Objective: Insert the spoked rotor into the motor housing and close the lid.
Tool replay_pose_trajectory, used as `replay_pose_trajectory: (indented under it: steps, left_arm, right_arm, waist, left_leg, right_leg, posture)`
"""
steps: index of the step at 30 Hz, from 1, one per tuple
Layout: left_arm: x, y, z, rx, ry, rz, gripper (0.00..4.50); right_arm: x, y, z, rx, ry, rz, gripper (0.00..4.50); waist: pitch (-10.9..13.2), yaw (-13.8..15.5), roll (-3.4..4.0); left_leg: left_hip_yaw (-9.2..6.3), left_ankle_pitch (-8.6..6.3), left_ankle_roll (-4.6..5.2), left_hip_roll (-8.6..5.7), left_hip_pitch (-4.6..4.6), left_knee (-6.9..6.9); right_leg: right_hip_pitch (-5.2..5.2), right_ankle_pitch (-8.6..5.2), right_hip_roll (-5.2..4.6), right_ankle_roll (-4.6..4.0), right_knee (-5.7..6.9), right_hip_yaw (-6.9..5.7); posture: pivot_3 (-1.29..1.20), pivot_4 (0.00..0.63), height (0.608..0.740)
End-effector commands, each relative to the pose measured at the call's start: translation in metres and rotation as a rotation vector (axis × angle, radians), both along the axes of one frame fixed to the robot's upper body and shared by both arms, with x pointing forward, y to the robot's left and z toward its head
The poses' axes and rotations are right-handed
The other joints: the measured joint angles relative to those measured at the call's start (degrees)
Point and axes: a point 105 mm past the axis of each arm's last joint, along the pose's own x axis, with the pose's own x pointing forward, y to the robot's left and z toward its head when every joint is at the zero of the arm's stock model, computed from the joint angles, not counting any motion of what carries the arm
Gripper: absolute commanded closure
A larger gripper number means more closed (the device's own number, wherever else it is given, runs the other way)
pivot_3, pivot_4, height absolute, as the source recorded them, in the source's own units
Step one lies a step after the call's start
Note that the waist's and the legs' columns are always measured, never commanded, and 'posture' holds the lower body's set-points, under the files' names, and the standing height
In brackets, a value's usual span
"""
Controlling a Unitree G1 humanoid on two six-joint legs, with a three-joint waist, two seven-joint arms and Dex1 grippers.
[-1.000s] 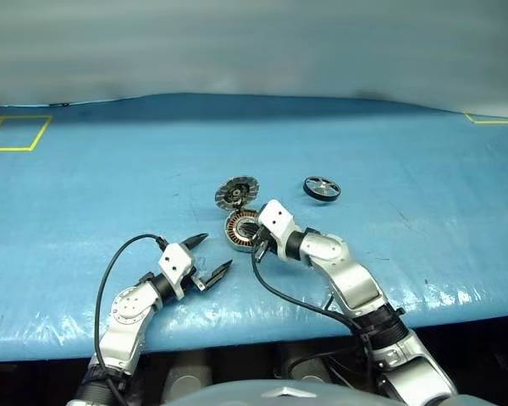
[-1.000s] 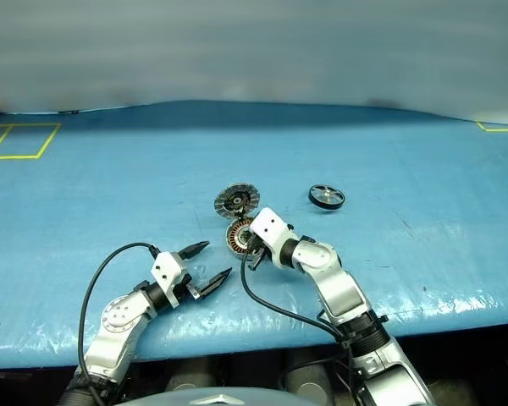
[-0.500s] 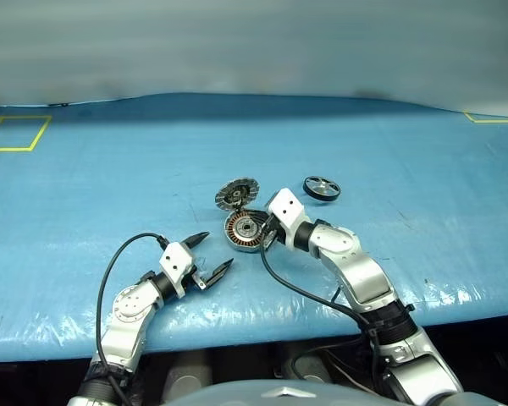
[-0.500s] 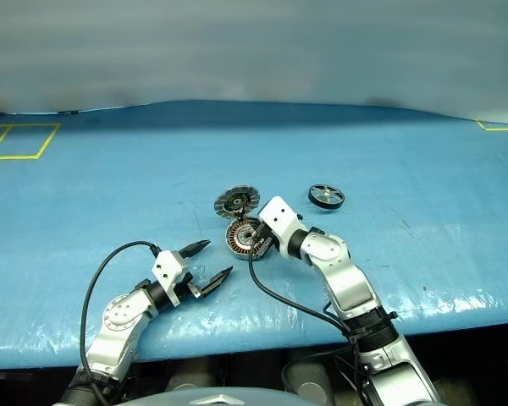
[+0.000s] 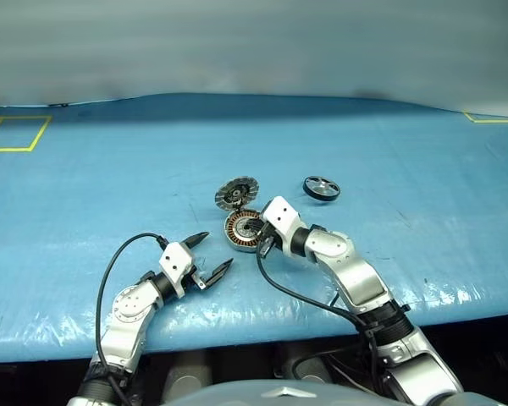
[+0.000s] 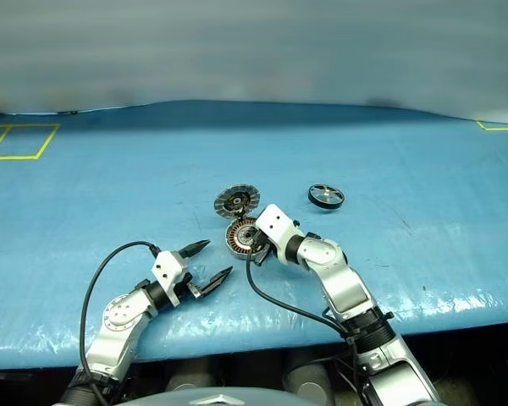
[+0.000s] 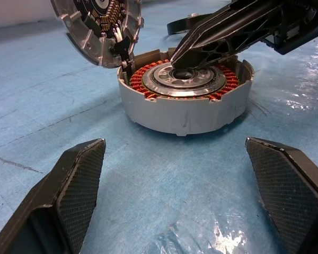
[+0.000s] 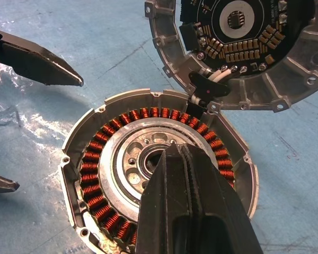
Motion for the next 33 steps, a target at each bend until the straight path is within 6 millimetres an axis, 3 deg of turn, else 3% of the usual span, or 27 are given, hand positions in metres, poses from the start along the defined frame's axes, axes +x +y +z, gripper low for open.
replay_pose_trajectory:
  steps: [1,11,18,21,26,30,33]
  left_arm:
    - [0.0,0.0,0.004,-0.005,-0.023,0.002,0.0]
    - [0.0,0.0,0.003,-0.001,-0.022,0.007,0.0]
    - [-0.002,-0.001,0.0,0.002,-0.016,0.006,0.0]
    - [-0.003,-0.001,-0.001,0.0,-0.012,0.008,0.0]
    - [-0.003,0.0,0.0,-0.005,-0.015,0.01,0.0]
    - [-0.002,0.002,0.004,-0.008,-0.027,0.009,0.0]
    - [-0.002,0.003,0.005,-0.009,-0.03,0.007,0.0]
  right_arm:
    - [0.003,-0.002,0.001,-0.027,-0.025,0.0,4.47]
    - [-0.007,0.001,-0.01,-0.178,-0.064,0.09,4.47]
    - [-0.003,-0.004,-0.02,-0.255,-0.066,0.071,4.47]
    - [-0.004,0.001,-0.009,-0.162,-0.06,0.076,4.47]
    - [-0.004,0.006,0.025,0.091,-0.051,0.048,4.47]
    - [0.009,-0.02,0.053,0.168,-0.154,-0.07,4.47]
    - [0.026,-0.067,0.068,0.123,-0.204,-0.22,4.47]
  waist:
    - [0.0,0.0,0.0]
    - [0.0,0.01,0.0]
    - [-0.03,-0.01,-0.02]
    - [-0.03,0.01,-0.02]
    - [0.0,0.01,0.01]
    - [0.01,0.02,0.01]
    - [0.03,0.16,0.02]
  left_leg:
    - [0.0,0.0,0.0,0.0,0.0,0.0]
    - [0.0,0.0,0.0,0.0,0.02,0.0]
    - [0.01,0.0,0.0,0.01,0.1,0.02]
    - [0.02,0.0,0.0,0.01,0.09,0.02]
    - [0.02,0.0,0.0,0.02,0.03,-0.01]
    - [0.03,0.0,0.0,0.0,-0.01,0.0]
    - [0.02,0.0,0.0,-0.01,-0.02,0.0]
  right_leg:
    - [0.0,0.0,0.0,0.0,0.0,0.0]
    - [0.02,-0.02,0.0,0.03,0.0,0.0]
    - [0.07,-0.02,-0.01,0.04,0.01,0.0]
    - [0.06,-0.02,-0.01,0.03,0.0,0.0]
    - [0.0,0.02,0.0,-0.04,0.0,0.0]
    - [0.0,0.01,-0.02,-0.01,-0.02,0.01]
    - [0.0,-0.02,-0.02,0.03,-0.03,0.0]
  posture:
    - [0.0,0.15,0.74]
    - [0.0,0.15,0.74]
    - [0.0,0.15,0.74]
    - [0.0,0.15,0.74]
    - [0.0,0.15,0.74]
    - [0.0,0.15,0.74]
    - [0.0,0.15,0.74]
